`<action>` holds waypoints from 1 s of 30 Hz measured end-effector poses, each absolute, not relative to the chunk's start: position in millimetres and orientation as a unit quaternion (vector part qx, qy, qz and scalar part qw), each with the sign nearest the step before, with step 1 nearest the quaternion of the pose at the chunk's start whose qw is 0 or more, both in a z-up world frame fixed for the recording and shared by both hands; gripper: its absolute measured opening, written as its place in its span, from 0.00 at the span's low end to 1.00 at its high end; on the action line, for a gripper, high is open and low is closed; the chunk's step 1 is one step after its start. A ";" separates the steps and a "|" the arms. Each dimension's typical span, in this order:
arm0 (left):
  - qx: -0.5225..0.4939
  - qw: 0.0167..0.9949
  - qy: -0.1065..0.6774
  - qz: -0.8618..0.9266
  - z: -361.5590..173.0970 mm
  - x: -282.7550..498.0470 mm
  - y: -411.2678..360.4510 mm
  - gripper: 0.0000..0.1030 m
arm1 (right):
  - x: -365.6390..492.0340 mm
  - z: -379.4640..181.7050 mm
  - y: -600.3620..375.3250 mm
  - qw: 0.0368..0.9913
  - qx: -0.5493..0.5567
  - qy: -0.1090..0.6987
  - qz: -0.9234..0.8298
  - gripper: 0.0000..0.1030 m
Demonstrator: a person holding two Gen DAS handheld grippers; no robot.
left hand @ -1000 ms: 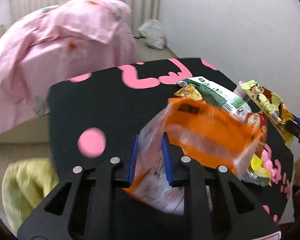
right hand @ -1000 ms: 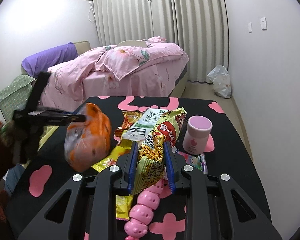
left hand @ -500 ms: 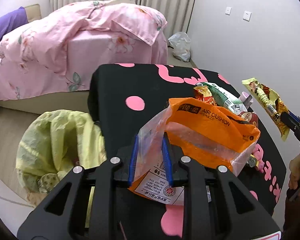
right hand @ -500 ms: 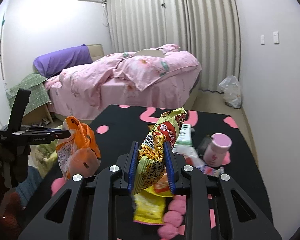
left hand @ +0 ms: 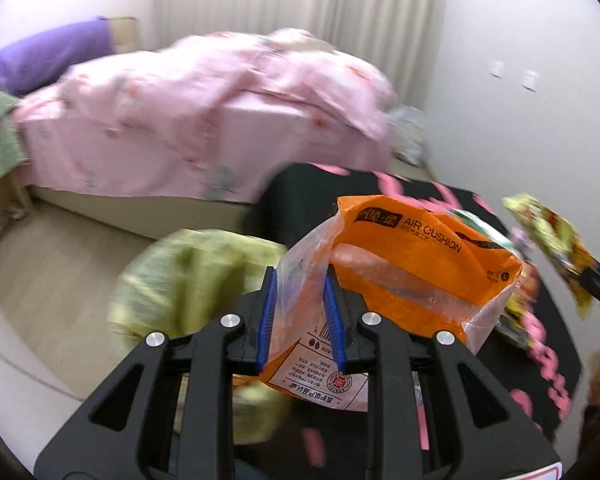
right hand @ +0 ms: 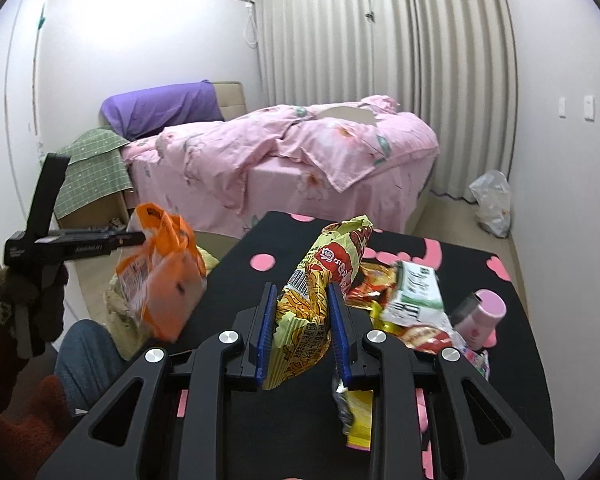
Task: Collect trash
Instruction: 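Carry both snack bags to the yellow trash bag and open both tools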
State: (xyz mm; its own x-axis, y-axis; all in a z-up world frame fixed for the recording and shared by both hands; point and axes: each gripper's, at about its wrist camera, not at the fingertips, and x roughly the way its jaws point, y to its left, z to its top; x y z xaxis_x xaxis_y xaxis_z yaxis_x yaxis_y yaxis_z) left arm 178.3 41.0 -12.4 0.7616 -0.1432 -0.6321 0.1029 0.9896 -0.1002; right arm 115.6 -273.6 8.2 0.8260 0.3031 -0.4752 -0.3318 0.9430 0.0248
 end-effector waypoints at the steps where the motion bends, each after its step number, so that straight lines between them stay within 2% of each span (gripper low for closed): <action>1: -0.030 0.942 0.333 -0.039 -10.7 178.6 54.5 0.22 | 115.6 9.5 -269.9 0.955 -0.032 0.243 0.169 0.25; 9: -0.008 0.939 0.332 0.093 -28.6 197.3 124.1 0.22 | 129.4 10.9 -222.1 0.943 -0.069 0.243 0.215 0.25; 15: -0.002 0.922 0.373 0.101 -74.8 213.7 136.2 0.22 | 160.4 6.5 -175.0 0.919 -0.088 0.255 0.288 0.25; 18: -0.015 0.903 0.424 0.059 -109.0 219.2 134.6 0.22 | 184.1 -3.1 -140.8 0.899 -0.108 0.265 0.330 0.25; 22: -0.088 0.880 0.467 -0.001 -130.9 214.5 142.5 0.22 | 217.7 -27.1 -94.7 0.864 -0.117 0.301 0.385 0.25; 30: -0.119 0.887 0.446 0.014 -120.4 209.9 169.4 0.21 | 283.0 -99.5 -5.7 0.781 -0.154 0.427 0.429 0.25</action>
